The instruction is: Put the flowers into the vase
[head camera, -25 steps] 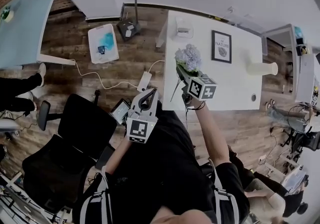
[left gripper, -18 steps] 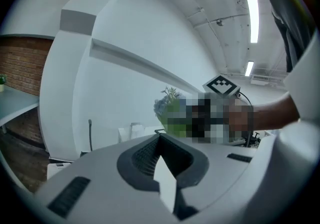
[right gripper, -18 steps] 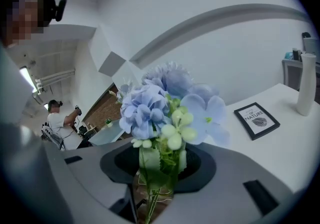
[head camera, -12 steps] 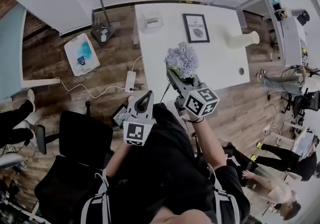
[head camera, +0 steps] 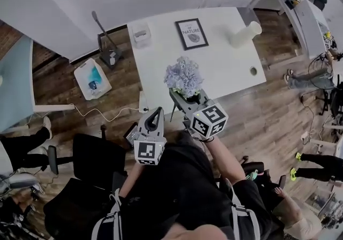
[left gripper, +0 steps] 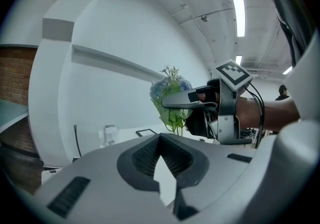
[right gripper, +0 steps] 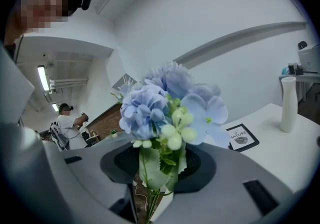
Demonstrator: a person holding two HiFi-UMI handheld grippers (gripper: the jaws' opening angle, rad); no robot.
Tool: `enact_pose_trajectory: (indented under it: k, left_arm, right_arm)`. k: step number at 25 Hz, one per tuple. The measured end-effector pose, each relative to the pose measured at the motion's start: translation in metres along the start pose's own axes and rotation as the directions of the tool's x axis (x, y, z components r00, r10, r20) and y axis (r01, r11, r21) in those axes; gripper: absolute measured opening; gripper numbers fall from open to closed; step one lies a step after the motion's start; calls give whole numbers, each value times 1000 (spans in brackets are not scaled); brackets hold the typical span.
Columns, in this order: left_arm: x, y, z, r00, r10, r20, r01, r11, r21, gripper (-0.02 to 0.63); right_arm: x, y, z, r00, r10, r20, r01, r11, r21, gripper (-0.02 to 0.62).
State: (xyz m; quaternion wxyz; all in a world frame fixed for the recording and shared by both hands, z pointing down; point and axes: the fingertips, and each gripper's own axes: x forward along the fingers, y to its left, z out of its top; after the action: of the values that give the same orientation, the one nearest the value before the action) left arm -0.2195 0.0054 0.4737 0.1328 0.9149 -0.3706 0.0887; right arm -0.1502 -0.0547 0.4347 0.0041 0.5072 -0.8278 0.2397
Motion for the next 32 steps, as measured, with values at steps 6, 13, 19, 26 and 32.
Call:
enact_pose_trajectory:
  k: [6,13,19,26,32]
  left_arm:
    - [11,-84,-12,999,-23,-31,25,997,69,11]
    - [48,-197,-22,992,-104,-66,111,987,120,11]
    - [83,-279,-23,969,-219,-115,238,953,188,11]
    - [127,-332,-34,939,-312,-143,336,921,196,11]
    - [175,-352,-32,941,-313,-131,335,921,201,11]
  right_arm:
    - [-81,-22,-9,999,22,48,-21,1000,-16,176]
    - [-185,-71,-13,994,-3,113,6,1000,-25,176]
    - [-258,-129,-9,981,-105,162,107,994,2,176]
    - [-299,-186,-8,965,-200,172,201,980,15,176]
    - [-306,-234,3,966,-205,157,206,979,8,176]
